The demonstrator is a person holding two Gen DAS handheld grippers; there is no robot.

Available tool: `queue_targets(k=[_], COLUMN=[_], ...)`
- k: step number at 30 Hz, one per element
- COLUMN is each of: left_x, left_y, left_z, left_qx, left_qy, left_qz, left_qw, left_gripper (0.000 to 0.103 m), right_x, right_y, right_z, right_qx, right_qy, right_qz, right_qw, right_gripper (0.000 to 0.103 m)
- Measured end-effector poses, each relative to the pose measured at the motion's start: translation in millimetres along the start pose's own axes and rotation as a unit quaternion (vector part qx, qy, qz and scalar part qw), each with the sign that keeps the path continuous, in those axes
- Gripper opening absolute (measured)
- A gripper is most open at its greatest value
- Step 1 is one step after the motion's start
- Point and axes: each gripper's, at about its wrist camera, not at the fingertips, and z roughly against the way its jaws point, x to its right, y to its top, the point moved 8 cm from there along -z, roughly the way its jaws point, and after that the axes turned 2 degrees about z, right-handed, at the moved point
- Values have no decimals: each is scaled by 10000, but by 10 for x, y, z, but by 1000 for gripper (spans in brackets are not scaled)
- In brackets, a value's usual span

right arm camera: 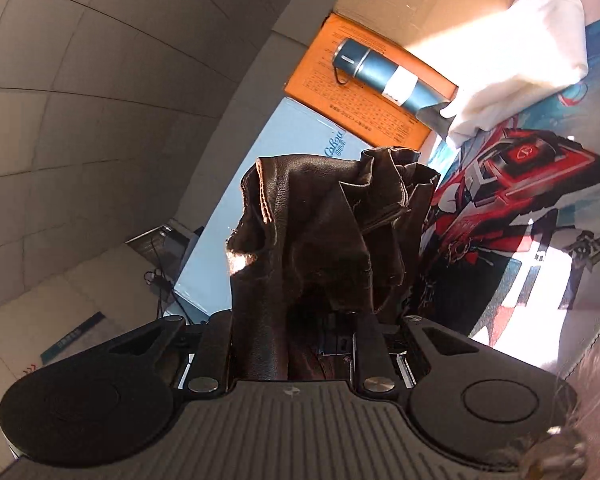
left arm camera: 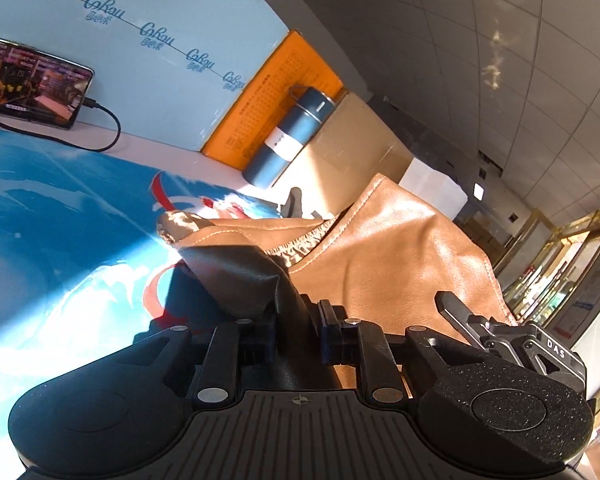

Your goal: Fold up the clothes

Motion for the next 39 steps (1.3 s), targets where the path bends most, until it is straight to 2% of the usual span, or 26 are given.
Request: queue_targets(k=[6, 9, 12, 15, 20, 24, 26, 28, 31, 35, 36, 39], left_x=[481, 693, 921, 1032, 1104, 1111, 1077, 1032, 961, 880, 881, 896], left_y=[92, 201, 316, 390, 488, 464, 407, 325, 223, 191, 187, 157], left_z=[-377, -598, -927, -1309, -1892, -2338, -2558, -2729, -2864, -2867, -2849, -2757], left_qx=[169, 342, 332, 278, 364, 374, 269, 68, -198, -398, -443, -576], left_qy=[-739, -948, -1079, -1138, -1155, -843, -649, -463, -301, -196, -192, -76], left_qz=[-98, -166, -349, -349, -215, -222, -132, -164, -304, -271, -249, -397], left_qw=[9971, 9948, 9930, 9925, 9924, 9955, 9974, 9988, 9989, 9986, 9985, 9975], left_gripper=[18, 18, 18, 18, 18, 18, 18, 19, 19, 27, 30, 34], right_x=[-161, -162, -76, 85, 402, 815, 1106, 1390, 1799, 2214, 2262, 2354], right_y=[462, 759, 1097, 1436, 1919, 2289, 2431, 2532, 2574, 2593, 2582, 2539], right_z=[330, 433, 462, 426, 364, 237, 182, 181, 223, 337, 351, 386], right_qx=[480, 744, 901, 925, 1023, 1097, 1154, 1202, 1202, 1219, 1224, 1285], right_qy=[458, 607, 788, 905, 777, 779, 602, 194, -708, -1804, -1947, -2281], right_qz=[747, 1064, 1186, 1065, 1150, 798, 478, 309, 213, -123, -179, -294], right_qw=[9950, 9897, 9857, 9859, 9850, 9877, 9903, 9921, 9900, 9759, 9730, 9647], right_gripper=[19, 19, 19, 19, 19, 19, 19, 19, 19, 20, 22, 36])
